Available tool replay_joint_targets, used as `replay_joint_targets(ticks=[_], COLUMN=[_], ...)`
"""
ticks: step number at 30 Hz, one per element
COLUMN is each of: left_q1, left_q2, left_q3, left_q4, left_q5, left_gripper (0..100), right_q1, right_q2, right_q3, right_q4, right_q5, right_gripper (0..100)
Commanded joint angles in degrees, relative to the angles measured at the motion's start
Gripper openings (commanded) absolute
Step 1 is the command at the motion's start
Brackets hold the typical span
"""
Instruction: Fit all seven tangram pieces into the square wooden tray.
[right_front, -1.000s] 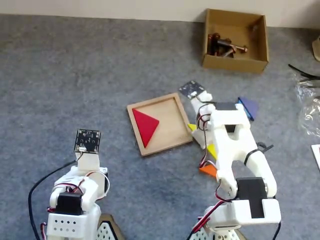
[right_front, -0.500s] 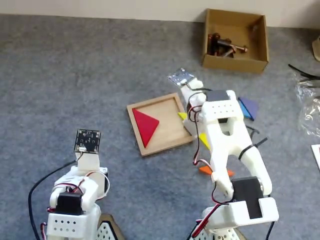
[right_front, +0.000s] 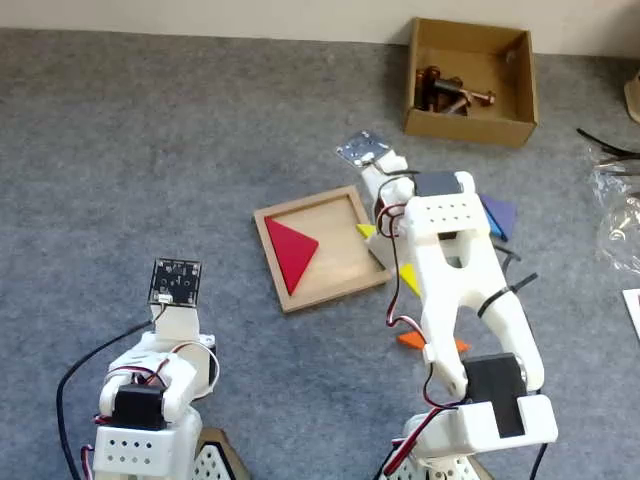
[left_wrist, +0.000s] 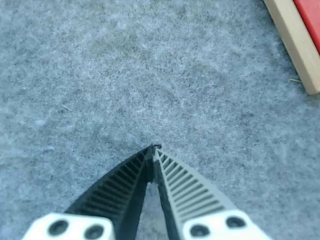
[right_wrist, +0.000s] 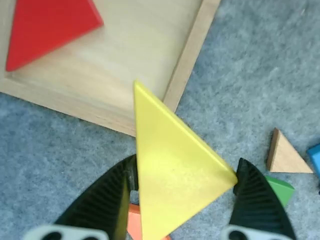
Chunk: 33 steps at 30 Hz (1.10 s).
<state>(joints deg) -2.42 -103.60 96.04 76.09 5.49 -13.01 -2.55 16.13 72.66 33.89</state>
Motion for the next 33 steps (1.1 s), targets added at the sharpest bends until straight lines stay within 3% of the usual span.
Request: replay_joint_targets(ticks=[1, 14, 33], left_q1=[0.9, 0.9, 0.9], left_q2=[-0.4, -0.4, -0.4], left_q3=[1.1, 1.1, 1.1], left_q4=[-0.2, -0.2, -0.2], left_q5=[0.4, 0.4, 0.4], left_gripper=[1, 1, 1], right_q1=[-0.7, -10.3, -15.1], right_q2=[-2.9, -2.9, -2.7], right_q3=[-3.4, -3.7, -3.6], right_q4=[0.6, -0.4, -4.8], right_q5=[-0.4, -0.2, 0.0], right_gripper=[19.8, 19.8, 19.8])
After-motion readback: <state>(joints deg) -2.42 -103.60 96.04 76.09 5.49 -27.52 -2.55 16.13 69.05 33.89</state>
